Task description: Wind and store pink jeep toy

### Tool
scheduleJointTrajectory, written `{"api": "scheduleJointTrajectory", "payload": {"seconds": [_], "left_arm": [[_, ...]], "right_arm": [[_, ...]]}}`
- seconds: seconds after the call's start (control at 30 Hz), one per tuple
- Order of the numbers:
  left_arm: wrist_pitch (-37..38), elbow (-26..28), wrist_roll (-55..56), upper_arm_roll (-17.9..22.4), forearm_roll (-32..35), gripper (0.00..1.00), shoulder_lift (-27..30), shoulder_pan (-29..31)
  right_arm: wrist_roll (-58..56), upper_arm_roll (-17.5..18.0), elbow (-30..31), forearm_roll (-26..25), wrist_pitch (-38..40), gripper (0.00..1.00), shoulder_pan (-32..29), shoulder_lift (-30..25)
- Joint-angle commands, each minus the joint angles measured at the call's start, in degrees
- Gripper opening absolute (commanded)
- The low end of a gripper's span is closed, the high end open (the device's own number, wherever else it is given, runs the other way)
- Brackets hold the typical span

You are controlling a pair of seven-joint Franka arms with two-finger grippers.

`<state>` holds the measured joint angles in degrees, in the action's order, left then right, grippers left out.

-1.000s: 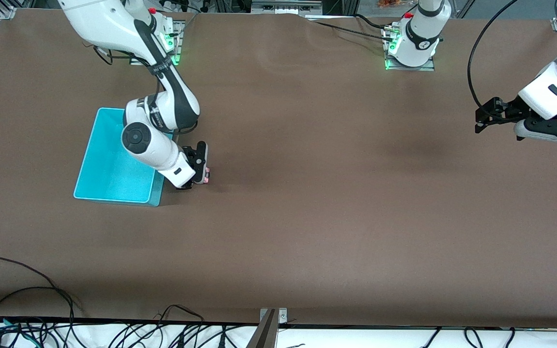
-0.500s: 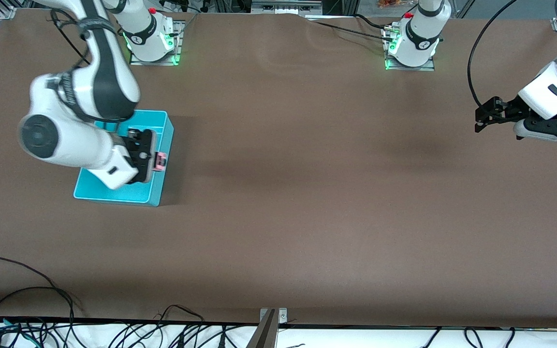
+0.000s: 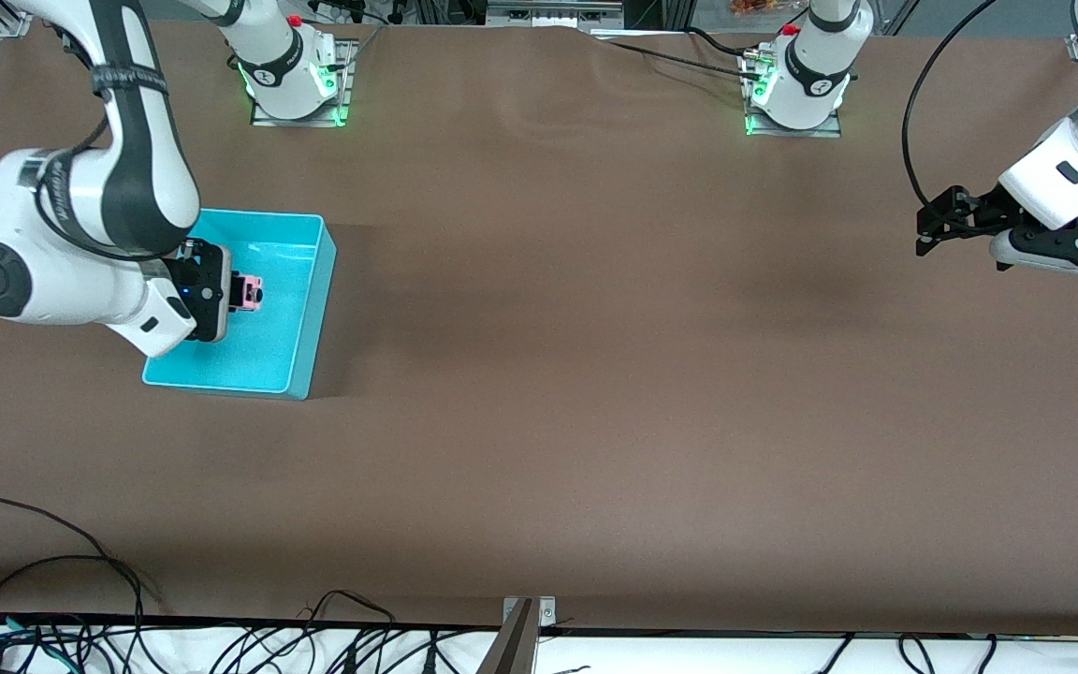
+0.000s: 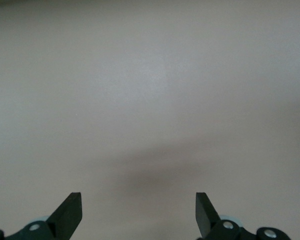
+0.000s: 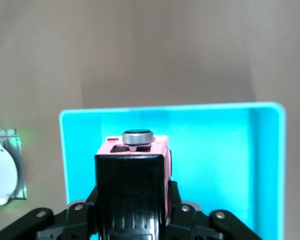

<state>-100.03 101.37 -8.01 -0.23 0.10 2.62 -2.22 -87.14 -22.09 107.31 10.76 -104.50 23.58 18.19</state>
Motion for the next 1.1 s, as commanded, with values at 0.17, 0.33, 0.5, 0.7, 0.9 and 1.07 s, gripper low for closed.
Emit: {"api": "scheduleJointTrajectory", "payload": {"seconds": [0.17,0.33,0.5,0.7,0.9,1.07], "left_arm": [[1.33,-1.0,0.81,0.06,1.04,1.0,0.19,-0.51],[1.33,-0.92,0.81,0.06,1.04,1.0,0.19,-0.51],[1.33,-1.0,0.81,0.06,1.04,1.0,0.28,-0.51],[1.33,-1.0,0.81,-0.21,1.04,1.0,0.28,-0.59],[1.42,-1.0,0.81,-0.21,1.04,1.0,0.28,-0.51],[1.95,-1.0,0.81,-0.21,1.04,1.0,0.37,-0.51]], "right_arm": [[-5.58,-0.24,23.63,1.02,-23.01,0.21,0.59,-6.24],[-6.02,0.11,27.42,1.11,-28.82,0.27,0.59,-5.89],[-6.29,0.29,28.92,1.2,-31.47,0.49,0.77,-5.45],[-6.38,0.82,28.48,1.55,-31.12,1.0,0.85,-5.8],[-6.11,0.82,25.94,2.25,-29.19,1.0,0.85,-6.59],[-4.54,0.64,17.34,2.25,-22.17,1.0,0.85,-7.56]]}}
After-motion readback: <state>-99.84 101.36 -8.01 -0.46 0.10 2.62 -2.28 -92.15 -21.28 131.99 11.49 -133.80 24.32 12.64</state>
